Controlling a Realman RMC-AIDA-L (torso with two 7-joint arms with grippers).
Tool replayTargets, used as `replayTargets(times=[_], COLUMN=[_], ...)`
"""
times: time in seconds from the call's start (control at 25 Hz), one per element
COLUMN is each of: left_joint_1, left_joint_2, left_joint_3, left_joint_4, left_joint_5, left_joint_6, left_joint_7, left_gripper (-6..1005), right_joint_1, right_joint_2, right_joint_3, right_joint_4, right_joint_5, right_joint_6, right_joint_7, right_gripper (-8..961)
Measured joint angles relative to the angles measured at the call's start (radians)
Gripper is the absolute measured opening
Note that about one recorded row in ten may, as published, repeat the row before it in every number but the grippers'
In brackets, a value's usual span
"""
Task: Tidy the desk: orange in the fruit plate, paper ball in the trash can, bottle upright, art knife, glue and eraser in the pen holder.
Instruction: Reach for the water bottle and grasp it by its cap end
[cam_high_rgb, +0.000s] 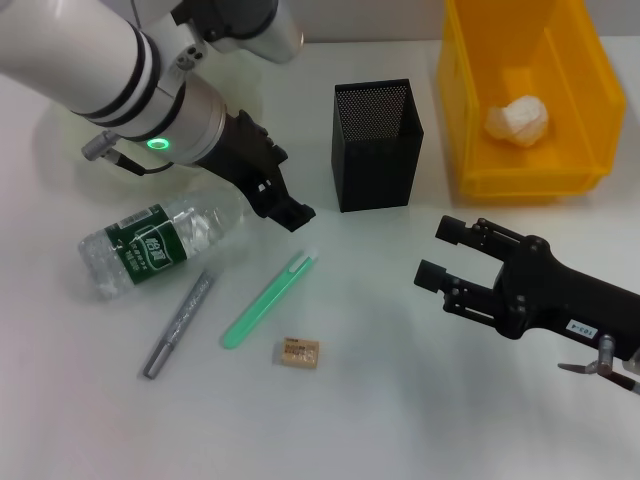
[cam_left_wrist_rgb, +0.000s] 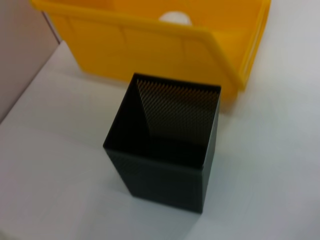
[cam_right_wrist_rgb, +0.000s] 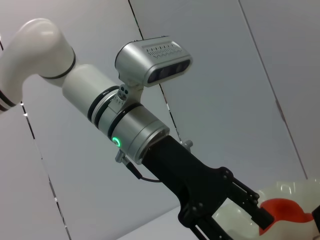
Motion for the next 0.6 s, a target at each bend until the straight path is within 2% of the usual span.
replayTargets(times=[0.24, 0.6], left_joint_1=[-0.015, -0.023], left_joint_2=[0.0, 0.001], left_joint_3=[0.022, 0.045], left_joint_4=[-0.006, -0.026], left_joint_5=[0.069, 0.085], left_joint_6=[0.007, 0.016], left_joint_7=[-0.041, -0.07], left_gripper=[797, 797], right_joint_1=[-0.005, 0.001], right_joint_2=[-0.001, 0.001], right_joint_3=[-0.006, -0.012], right_joint_4=[0.001, 0.002], right_joint_5=[-0.005, -0.008], right_joint_6=[-0.005, -0.008], right_joint_7=[-0.003, -0.005], right_gripper=[738, 738])
